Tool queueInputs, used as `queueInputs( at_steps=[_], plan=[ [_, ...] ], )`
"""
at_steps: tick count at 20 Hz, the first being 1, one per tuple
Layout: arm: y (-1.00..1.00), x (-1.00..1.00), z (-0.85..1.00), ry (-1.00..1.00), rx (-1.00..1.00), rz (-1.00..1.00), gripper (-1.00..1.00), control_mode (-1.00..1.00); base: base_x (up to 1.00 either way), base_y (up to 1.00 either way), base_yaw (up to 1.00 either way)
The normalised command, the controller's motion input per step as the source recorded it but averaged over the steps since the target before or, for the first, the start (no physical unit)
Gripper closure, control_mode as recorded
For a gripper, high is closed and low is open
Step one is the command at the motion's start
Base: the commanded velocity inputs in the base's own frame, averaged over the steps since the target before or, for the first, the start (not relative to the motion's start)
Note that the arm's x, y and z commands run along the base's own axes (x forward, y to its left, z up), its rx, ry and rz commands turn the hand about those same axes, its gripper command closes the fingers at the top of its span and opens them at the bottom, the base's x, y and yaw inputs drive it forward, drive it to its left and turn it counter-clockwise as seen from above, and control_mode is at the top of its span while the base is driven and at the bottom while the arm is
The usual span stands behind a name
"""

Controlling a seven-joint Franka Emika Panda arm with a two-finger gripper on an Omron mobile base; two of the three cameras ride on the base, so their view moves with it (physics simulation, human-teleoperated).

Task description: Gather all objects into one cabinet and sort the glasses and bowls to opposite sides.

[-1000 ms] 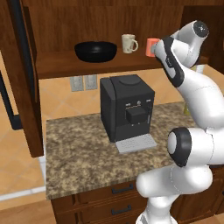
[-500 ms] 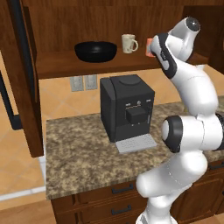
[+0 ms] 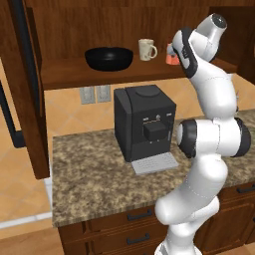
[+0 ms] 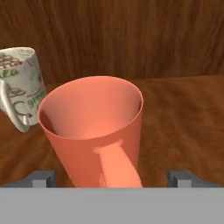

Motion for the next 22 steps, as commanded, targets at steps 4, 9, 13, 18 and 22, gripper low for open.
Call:
queueInputs(
  at_steps=[4,9,13,18,22],
  plan=[
    [0.00,0.10,-0.24,0.00,0.00,0.02,-1.00,-1.00,0.00,0.00,0.00],
    [0.00,0.00,-0.27,0.00,0.00,0.01,-1.00,-1.00,0.00,0.00,0.00],
    [0.00,0.05,-0.03,0.01,0.00,0.00,-1.00,-1.00,0.00,0.00,0.00],
    [0.01,0.08,0.00,0.00,0.00,0.00,1.00,-1.00,0.00,0.00,0.00],
    [0.00,0.00,0.00,0.00,0.00,0.00,1.00,-1.00,0.00,0.00,0.00]
  ],
)
